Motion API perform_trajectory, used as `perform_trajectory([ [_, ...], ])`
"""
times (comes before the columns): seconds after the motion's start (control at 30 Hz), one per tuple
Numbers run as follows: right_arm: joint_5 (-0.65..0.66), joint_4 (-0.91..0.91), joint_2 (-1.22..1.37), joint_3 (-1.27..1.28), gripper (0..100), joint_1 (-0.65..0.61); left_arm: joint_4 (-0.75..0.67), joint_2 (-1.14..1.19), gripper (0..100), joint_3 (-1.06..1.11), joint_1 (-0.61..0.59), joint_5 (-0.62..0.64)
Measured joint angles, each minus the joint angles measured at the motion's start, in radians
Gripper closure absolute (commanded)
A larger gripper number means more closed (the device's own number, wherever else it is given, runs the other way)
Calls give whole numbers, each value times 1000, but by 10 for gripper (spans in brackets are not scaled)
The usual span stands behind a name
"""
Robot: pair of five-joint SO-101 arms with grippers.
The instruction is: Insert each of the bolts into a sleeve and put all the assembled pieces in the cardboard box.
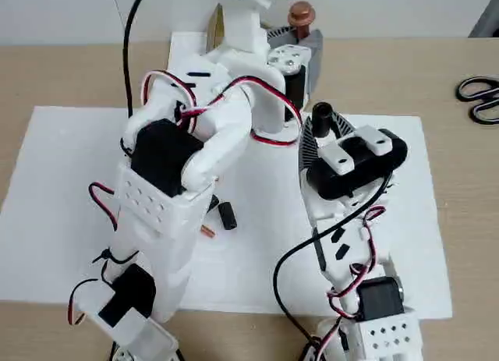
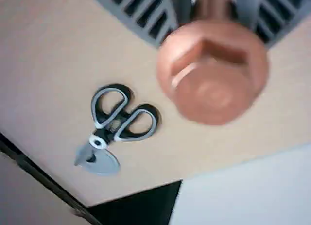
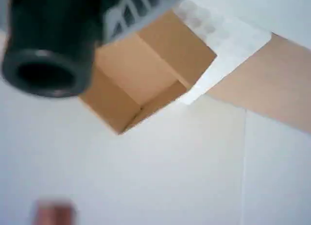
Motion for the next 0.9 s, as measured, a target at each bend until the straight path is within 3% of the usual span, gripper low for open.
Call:
perform_trajectory([
  [0.9,-2,-71,-15,51,995,35,43,0,994,0,66,38],
])
